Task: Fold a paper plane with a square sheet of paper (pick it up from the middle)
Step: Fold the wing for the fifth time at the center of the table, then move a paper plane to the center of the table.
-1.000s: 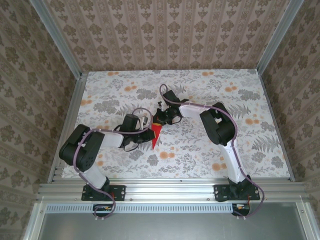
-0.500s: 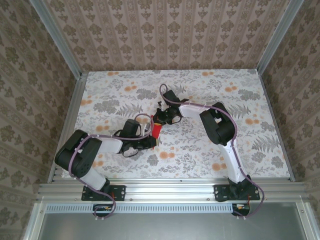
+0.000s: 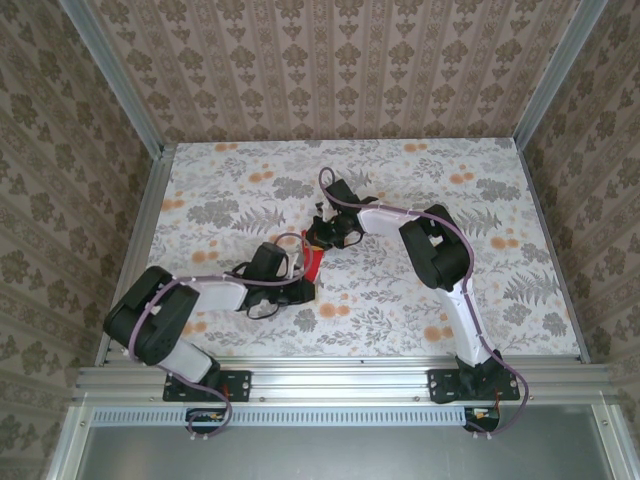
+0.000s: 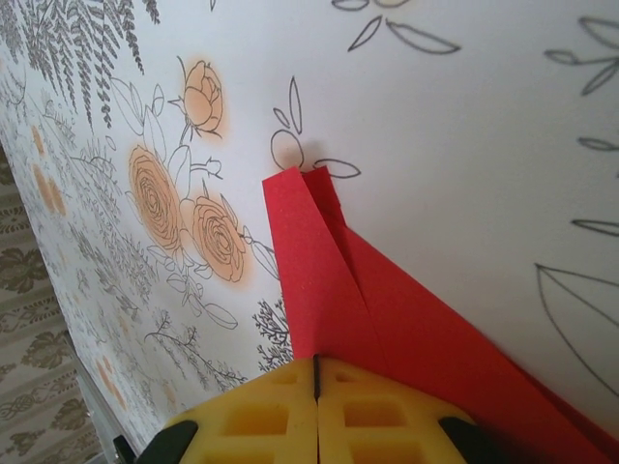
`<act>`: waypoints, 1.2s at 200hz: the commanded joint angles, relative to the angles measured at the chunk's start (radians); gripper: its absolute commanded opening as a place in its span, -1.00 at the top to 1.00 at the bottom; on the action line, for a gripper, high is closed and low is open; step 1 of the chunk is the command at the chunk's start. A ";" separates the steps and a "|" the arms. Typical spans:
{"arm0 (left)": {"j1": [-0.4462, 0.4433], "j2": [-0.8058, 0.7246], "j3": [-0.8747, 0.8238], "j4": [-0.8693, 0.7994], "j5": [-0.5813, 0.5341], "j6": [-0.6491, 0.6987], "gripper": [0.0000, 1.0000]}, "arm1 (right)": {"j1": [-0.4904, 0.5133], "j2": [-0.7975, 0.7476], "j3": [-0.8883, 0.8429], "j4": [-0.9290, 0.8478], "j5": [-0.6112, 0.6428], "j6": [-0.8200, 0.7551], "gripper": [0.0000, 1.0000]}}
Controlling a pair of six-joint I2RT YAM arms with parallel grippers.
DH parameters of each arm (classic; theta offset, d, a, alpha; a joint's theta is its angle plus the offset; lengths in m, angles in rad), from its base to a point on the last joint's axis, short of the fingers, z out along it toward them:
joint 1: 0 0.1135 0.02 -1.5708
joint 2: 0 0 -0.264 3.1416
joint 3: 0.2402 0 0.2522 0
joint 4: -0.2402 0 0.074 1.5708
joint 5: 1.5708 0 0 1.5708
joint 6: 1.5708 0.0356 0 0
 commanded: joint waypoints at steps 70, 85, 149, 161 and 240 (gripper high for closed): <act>-0.001 -0.277 0.251 -0.502 -0.306 0.083 -0.15 | -0.074 -0.350 -0.142 0.068 0.084 0.005 -0.17; -0.001 -0.269 0.307 -0.573 -0.359 0.108 -0.33 | -0.096 -0.416 -0.205 0.062 0.143 -0.018 -0.30; -0.055 -0.051 0.538 -0.752 -0.569 0.184 -0.62 | -0.165 -0.748 -0.544 0.186 0.262 -0.046 -1.00; -0.082 0.008 0.582 -0.770 -0.603 0.188 -0.67 | -0.172 -0.805 -0.583 0.180 0.302 -0.064 -1.00; -0.151 0.355 0.852 -0.941 -0.770 0.151 -0.60 | -0.258 -0.994 -0.797 0.211 0.441 -0.029 -1.00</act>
